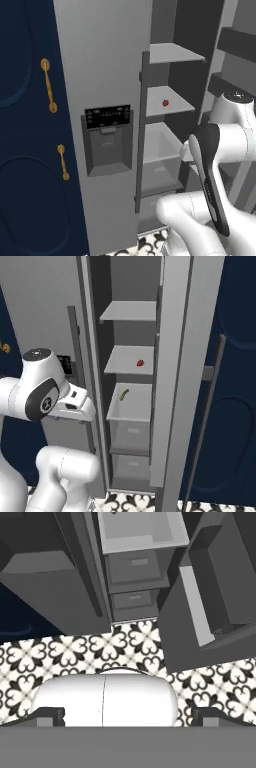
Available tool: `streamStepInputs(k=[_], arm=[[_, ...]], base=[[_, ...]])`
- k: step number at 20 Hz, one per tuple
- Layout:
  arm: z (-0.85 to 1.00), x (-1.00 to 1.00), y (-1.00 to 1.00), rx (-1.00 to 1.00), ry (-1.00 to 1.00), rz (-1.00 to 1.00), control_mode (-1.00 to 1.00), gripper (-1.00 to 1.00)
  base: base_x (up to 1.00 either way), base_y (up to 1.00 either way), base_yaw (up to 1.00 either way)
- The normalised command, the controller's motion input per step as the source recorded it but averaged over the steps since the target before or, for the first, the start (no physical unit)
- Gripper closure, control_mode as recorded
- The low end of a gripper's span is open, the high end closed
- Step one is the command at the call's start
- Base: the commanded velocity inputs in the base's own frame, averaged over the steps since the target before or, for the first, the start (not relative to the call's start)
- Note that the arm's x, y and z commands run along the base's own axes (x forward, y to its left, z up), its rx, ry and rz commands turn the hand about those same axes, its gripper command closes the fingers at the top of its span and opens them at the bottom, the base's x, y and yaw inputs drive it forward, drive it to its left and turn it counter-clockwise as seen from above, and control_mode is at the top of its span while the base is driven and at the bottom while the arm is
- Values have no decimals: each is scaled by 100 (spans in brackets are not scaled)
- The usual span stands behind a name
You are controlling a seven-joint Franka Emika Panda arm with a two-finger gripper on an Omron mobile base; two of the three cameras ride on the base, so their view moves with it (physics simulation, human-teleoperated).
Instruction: Take the strawberry from the fridge and place it on top of the pancake, located on the dining counter.
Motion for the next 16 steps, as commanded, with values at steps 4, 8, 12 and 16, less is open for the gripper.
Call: streamStepInputs(k=[4, 8, 12, 16], arm=[[0, 0, 0, 0, 0, 0, 100, -100], [0, 0, 0, 0, 0, 0, 100, -100], [0, 0, 0, 0, 0, 0, 100, -100], [0, 0, 0, 0, 0, 0, 100, -100]], base=[[24, -17, -34], [43, -8, -31], [69, 0, -5], [77, -10, 2]])
